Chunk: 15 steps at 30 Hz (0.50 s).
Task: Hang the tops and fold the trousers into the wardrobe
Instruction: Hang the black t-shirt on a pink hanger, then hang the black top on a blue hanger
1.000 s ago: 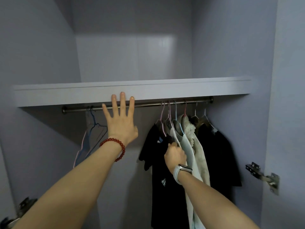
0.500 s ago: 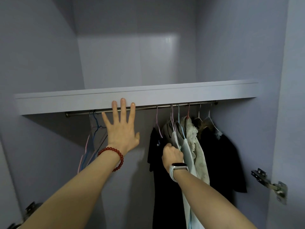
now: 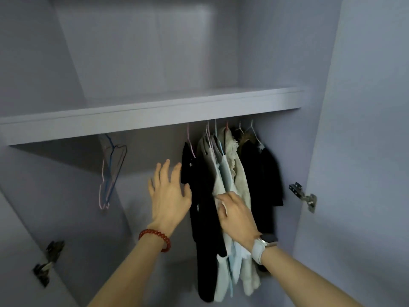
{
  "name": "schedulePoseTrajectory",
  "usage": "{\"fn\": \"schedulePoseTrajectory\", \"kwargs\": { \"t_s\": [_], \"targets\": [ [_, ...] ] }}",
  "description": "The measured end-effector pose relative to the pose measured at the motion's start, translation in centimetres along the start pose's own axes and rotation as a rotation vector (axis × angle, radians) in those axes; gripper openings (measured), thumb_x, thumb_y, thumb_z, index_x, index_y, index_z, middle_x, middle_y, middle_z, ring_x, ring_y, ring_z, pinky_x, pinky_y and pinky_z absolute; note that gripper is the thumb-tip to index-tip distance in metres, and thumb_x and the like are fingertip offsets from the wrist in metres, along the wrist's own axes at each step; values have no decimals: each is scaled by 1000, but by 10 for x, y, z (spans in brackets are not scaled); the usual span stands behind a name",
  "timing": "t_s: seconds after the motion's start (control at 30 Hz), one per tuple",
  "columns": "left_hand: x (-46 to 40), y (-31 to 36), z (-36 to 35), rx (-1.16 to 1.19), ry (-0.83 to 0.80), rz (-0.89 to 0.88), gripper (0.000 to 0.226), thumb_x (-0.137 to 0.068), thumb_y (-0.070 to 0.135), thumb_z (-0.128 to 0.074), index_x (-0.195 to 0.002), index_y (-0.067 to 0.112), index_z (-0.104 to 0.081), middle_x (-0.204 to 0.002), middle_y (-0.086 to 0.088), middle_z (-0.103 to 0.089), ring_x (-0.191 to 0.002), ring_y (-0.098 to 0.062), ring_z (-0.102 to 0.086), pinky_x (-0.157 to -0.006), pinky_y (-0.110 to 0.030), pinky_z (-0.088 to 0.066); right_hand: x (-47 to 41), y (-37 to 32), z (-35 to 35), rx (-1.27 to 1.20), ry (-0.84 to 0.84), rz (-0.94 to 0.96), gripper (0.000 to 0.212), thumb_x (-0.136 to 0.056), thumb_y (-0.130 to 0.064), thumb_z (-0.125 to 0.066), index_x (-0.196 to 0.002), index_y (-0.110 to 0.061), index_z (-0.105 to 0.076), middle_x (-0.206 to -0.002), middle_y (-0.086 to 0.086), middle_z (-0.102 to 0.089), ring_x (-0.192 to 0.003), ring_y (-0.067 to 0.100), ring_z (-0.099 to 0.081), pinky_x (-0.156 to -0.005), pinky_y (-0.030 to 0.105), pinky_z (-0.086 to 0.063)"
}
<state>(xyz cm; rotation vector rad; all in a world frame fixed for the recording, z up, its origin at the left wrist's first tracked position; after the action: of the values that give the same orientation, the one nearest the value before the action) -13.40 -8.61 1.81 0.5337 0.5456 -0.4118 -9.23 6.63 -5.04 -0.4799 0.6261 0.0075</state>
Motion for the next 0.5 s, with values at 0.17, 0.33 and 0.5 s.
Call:
{"fn": "schedulePoseTrajectory", "kwargs": {
  "t_s": [0.17,0.33,0.5],
  "targets": [
    [114,24,-42,263,-170,65,43,-90,16,-55,-133,12,-49,-137,-6,-46,-127,-24,-41,-108,-36,-28,114,28,37,-92,-68,-112,44,-86,-30,-30,-101,-9,-65,-91,5,-64,-83,20,-57,-70,29,-46],
    [232,93,-86,325,-452,6,39,-89,12,-57,-128,8,-53,-130,-8,-52,-119,-26,-48,-100,-26,-33,259,85,87,-94,-208,-327,40,-87,-29,-36,-107,-10,-65,-103,6,-67,-95,25,-61,-83,34,-48],
    [342,210,-130,432,-698,-28,35,-90,12,-55,-125,7,-56,-126,-9,-55,-116,-25,-51,-94,-20,-34,419,144,174,-119,-225,-652,25,-92,-6,-48,-111,-5,-64,-107,10,-66,-91,23,-61,-86,31,-46]
  ]
}}
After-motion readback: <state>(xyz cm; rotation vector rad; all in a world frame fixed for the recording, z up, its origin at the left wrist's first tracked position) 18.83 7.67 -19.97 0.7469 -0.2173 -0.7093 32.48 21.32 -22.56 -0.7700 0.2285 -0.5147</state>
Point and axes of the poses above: each hand's wrist, its own x-axis away from the middle knuckle, its own z-axis out of the back of the hand, y = z × x, the point moved 5 cm from there along -x, towards the middle knuckle
